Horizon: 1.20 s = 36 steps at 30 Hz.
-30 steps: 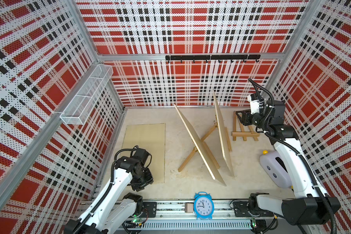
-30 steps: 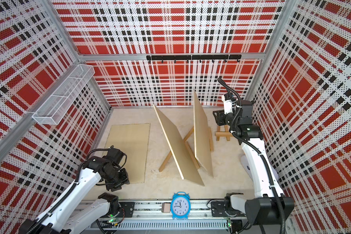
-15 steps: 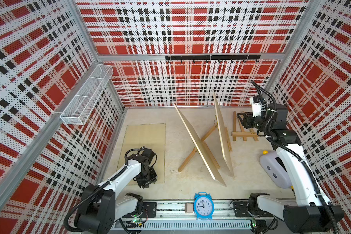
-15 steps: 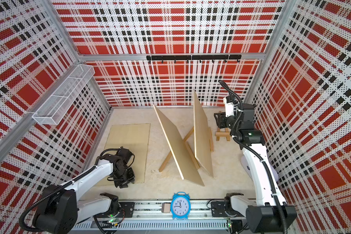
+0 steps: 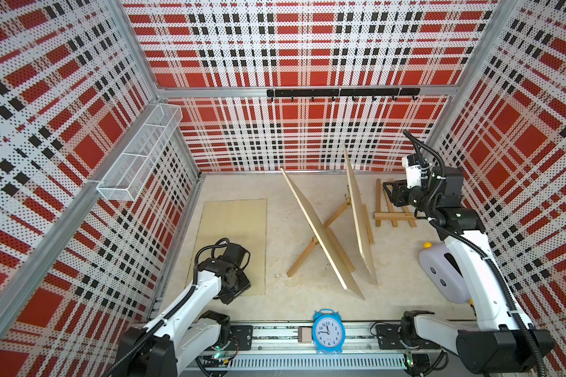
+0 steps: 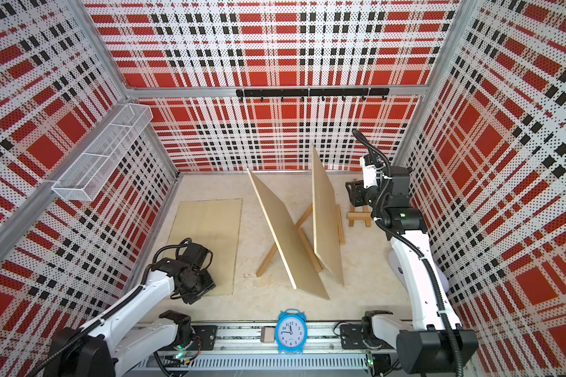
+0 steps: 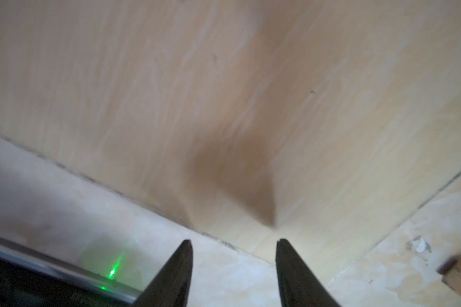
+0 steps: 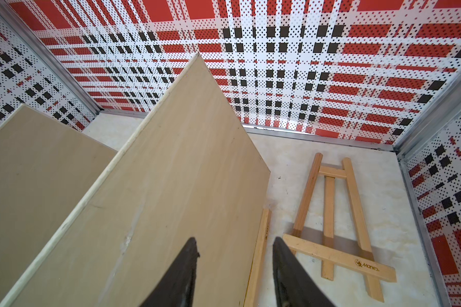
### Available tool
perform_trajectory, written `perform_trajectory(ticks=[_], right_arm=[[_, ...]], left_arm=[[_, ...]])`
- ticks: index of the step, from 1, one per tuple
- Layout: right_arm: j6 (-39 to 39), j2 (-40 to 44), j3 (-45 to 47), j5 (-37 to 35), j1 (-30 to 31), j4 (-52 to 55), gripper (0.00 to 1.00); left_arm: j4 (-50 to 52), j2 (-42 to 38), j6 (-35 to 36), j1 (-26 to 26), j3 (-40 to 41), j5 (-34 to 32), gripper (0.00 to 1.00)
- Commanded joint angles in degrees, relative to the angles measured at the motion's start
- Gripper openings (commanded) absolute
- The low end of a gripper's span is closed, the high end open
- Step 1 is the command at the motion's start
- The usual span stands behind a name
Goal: Disassemble the easel
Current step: Adjust the drawing board at the corner of the board.
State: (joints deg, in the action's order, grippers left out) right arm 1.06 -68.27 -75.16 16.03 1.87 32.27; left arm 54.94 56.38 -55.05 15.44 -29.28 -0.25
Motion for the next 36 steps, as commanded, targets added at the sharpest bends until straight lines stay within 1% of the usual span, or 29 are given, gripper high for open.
perform_trajectory(ticks=[1,3,5,6,7,9,17,21,29,36], right_arm=[[1.57,-0.81,-1.81,0.13,0.09,-3.12,0.49],[2.06,-1.24,-2.40,0.01,0.09,-3.01,0.49],[2.78,-1.68,-2.92,-0.28,0.07,-2.59,0.49],[3.10,-1.86,-3.09,-0.45,0.07,-2.48,0.49],[3.45,-2.02,-3.17,-0.63,0.04,-2.32,0.49],[4.15,-2.35,-3.40,-0.83,0.06,-2.08,0.50],[4.90,-4.45,-4.48,-0.24,-0.02,-1.86,0.50],[4.70,-5.24,-4.81,0.29,0.00,-1.87,0.50],[4.87,-6.52,-6.27,0.50,-0.02,-1.42,0.50],[4.74,-7.73,-7.20,1.13,-0.02,-1.07,0.50]], left_arm=[[0.75,-0.92,-5.36,-0.71,1.13,1.81,0.59],[-1.18,-0.10,-9.11,-0.60,2.64,5.52,0.58],[-3.97,0.78,-12.88,0.90,4.46,7.40,0.59],[-5.17,1.05,-14.51,1.53,5.12,7.09,0.59],[-5.98,1.19,-15.80,3.68,5.44,6.32,0.59],[-7.56,1.45,-17.80,4.93,6.11,4.98,0.58],[-13.37,1.19,-21.56,6.26,6.12,-2.17,0.57],[-14.91,2.34,-21.25,5.71,5.22,-4.89,0.57],[-19.00,7.08,-16.28,-0.13,3.68,-3.57,0.56],[-21.74,13.19,-10.63,-4.85,-0.75,-3.35,0.56]])
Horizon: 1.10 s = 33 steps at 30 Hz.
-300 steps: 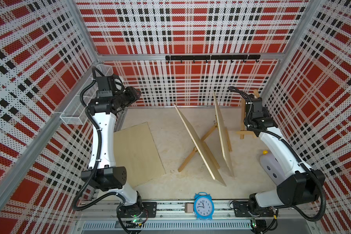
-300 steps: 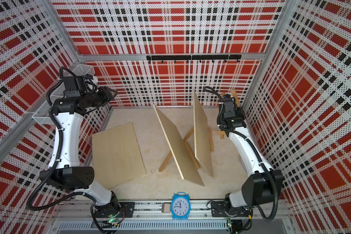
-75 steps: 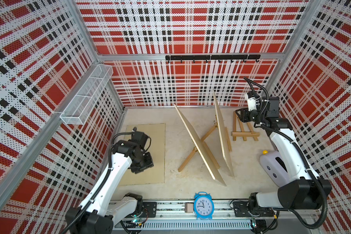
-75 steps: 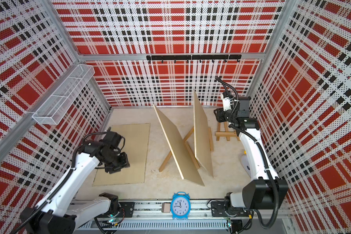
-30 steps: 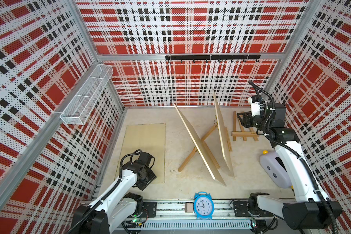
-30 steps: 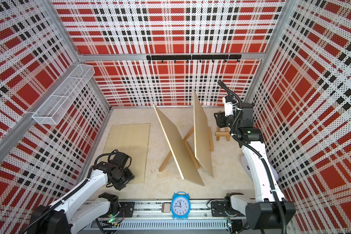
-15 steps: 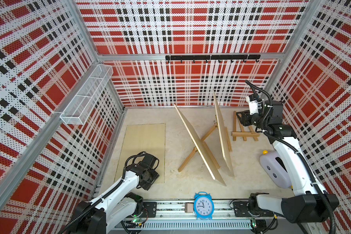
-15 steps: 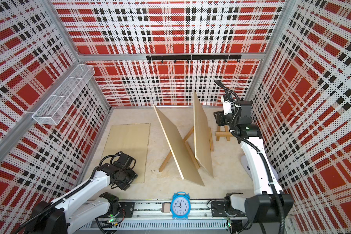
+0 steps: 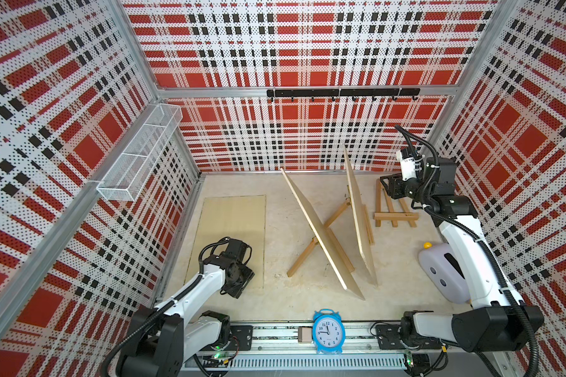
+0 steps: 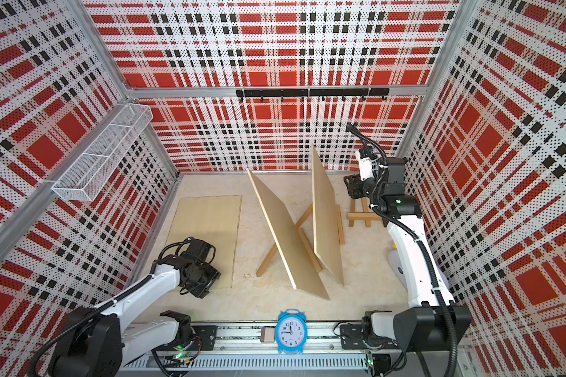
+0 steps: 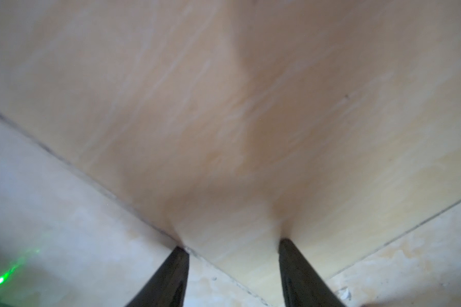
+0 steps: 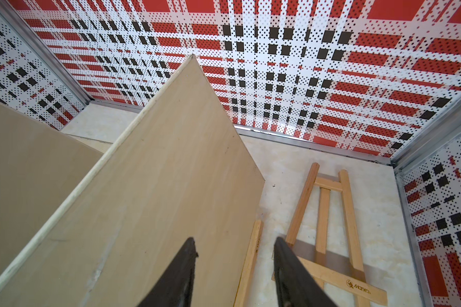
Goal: Disassemble the easel
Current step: Adjust the drawing board at the corner of the board.
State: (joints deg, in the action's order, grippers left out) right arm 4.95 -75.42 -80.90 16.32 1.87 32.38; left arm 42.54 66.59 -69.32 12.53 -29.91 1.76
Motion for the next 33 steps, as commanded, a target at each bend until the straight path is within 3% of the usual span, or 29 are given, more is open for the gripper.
perform_trajectory(ticks=[1,6,14,23,29,33], right_arm=[[0.85,-0.54,-1.38,0.91,-0.02,-1.18,0.50],[0.85,-0.52,-1.43,0.73,-0.02,-1.09,0.50],[1.63,0.01,-1.78,-0.58,-0.02,0.11,0.50],[1.69,0.04,-1.96,-0.98,0.00,0.45,0.50],[0.11,-1.74,-3.91,1.58,-0.02,-0.27,0.50],[-0.64,-2.42,-5.02,2.29,-0.02,-0.92,0.50]], left_arm=[[-9.57,3.89,4.46,-2.67,-0.78,-5.20,0.56],[-11.50,9.95,8.99,-5.41,-4.87,-3.71,0.56],[-11.53,18.36,12.78,-5.02,-11.99,-2.58,0.56],[-3.35,9.82,15.84,-5.91,-16.79,-5.64,0.58],[1.94,2.75,18.58,-5.54,-26.25,-9.64,0.59],[4.15,0.03,20.86,-5.18,-33.57,-14.09,0.53]])
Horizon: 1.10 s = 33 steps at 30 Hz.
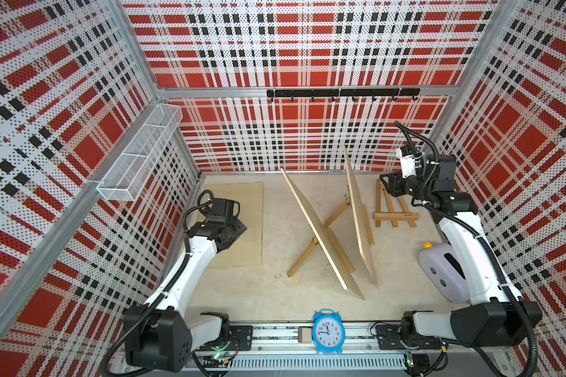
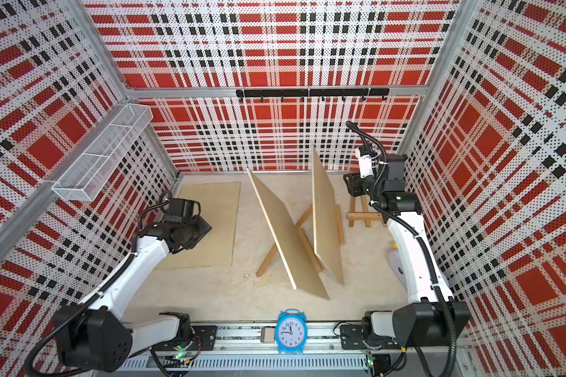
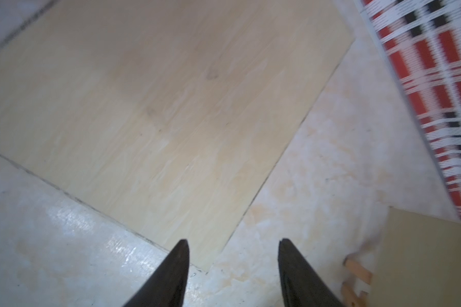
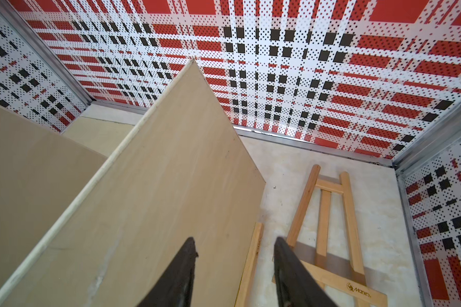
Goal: Disassemble the easel
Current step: Adjust the drawing board at the corner of the board.
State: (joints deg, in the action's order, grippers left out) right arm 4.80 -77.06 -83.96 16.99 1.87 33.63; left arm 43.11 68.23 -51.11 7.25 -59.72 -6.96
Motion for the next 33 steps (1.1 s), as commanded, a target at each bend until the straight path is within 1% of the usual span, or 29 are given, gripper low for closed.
perform_trajectory(ticks=[1,2,4,7,9,12,16,18,19,21,23,25,27,28,31,33], right_arm=[[-0.70,-0.81,-2.04,1.78,-0.02,-2.24,0.50],[-0.88,-0.69,-1.94,1.98,-0.02,-2.49,0.50],[-1.08,-0.55,-1.64,1.96,-0.02,-2.99,0.50],[-0.98,-0.38,-1.40,2.16,-0.02,-3.17,0.50],[-0.59,-0.12,-1.27,2.58,0.00,-3.42,0.50],[-1.55,0.88,0.42,3.20,-0.02,-6.06,0.50],[-3.55,2.04,1.96,4.68,-0.02,-7.92,0.50],[-3.84,1.98,1.06,4.29,-0.02,-6.31,0.50],[-3.67,2.05,0.74,3.92,-0.01,-5.58,0.50],[-4.10,2.61,1.43,1.71,-0.02,-5.97,0.50],[-6.40,2.63,0.77,-0.76,0.00,-5.58,0.50],[-8.09,2.27,-0.11,-0.82,-0.02,-4.89,0.50],[-8.83,2.18,0.22,-1.45,-0.02,-5.39,0.49],[-9.08,2.10,0.46,-2.14,-0.02,-5.51,0.49],[-11.04,2.15,1.56,-3.80,-0.02,-5.56,0.49],[-12.44,2.89,3.42,-4.29,-0.02,-6.97,0.49]], left_arm=[[4.47,-1.45,3.83,-1.05,-5.18,-5.86,0.49],[5.30,-0.69,5.00,-2.46,-6.35,-6.19,0.47],[5.76,2.57,7.88,-6.19,-8.33,-3.99,0.44],[4.85,9.82,11.33,-8.15,-11.73,-3.73,0.46],[4.57,15.65,13.24,-9.14,-15.66,-3.85,0.48],[6.01,26.33,16.92,-10.44,-25.20,-5.27,0.49],[11.57,42.42,20.94,-12.68,-42.75,-5.69,0.52],[14.68,48.65,22.21,-13.69,-51.18,-6.42,0.54],[15.52,51.79,22.77,-14.22,-54.95,-7.10,0.56],[16.07,56.72,23.12,-15.52,-60.14,-7.28,0.57],[16.93,61.22,22.49,-17.00,-64.65,-6.67,0.58],[17.45,64.97,21.57,-18.17,-68.42,-6.47,0.58],[17.07,67.49,20.53,-19.08,-70.48,-6.84,0.60],[16.22,68.54,19.95,-19.58,-70.87,-6.65,0.62],[13.30,70.41,17.51,-21.10,-70.44,-4.58,0.62],[12.44,71.45,15.67,-22.03,-70.11,-4.35,0.62]])
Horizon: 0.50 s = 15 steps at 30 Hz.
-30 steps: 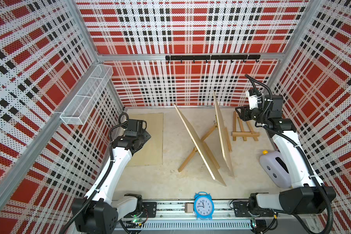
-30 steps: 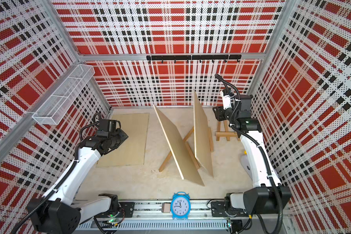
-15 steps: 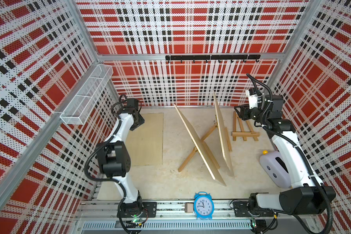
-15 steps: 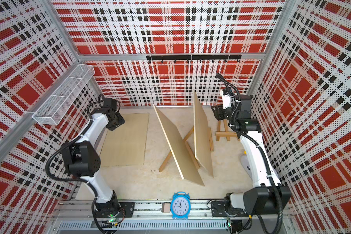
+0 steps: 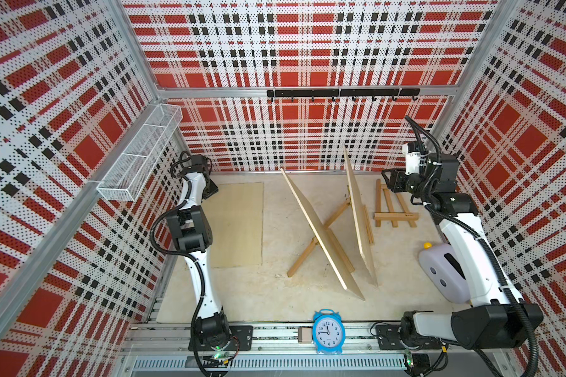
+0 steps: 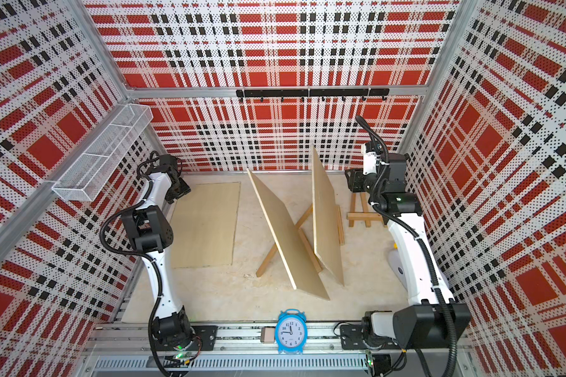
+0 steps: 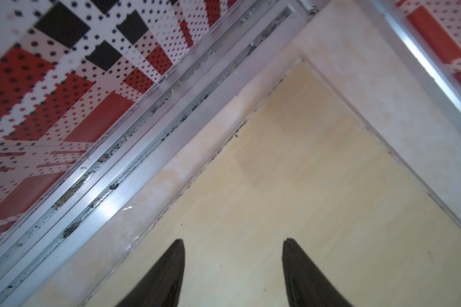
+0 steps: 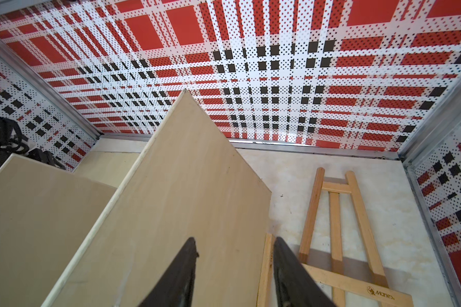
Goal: Disassemble the easel
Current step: Adjust the drawing board at the corner of the board.
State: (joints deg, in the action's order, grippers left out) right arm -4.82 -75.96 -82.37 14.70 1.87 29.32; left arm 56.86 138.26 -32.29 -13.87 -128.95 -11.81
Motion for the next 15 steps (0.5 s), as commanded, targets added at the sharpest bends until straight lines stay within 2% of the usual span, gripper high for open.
perform_trajectory(ticks=[1,5,10,15], right_arm=[[-3.46,2.20,2.88,-2.13,0.00,-3.47,0.49],[-4.75,2.04,5.12,-1.95,-0.02,-4.93,0.49],[-5.13,-0.99,4.35,-1.48,-0.02,-3.86,0.49],[-5.95,-2.73,4.30,-0.30,-0.02,-4.53,0.48]], left_arm=[[-2.09,1.79,-4.08,-1.51,-0.37,0.88,0.62],[-4.92,1.97,-7.53,-2.80,1.62,1.50,0.62],[-8.85,0.74,-9.86,-3.07,4.39,-1.13,0.62],[-8.96,2.09,-11.13,-3.95,3.92,-0.84,0.62]])
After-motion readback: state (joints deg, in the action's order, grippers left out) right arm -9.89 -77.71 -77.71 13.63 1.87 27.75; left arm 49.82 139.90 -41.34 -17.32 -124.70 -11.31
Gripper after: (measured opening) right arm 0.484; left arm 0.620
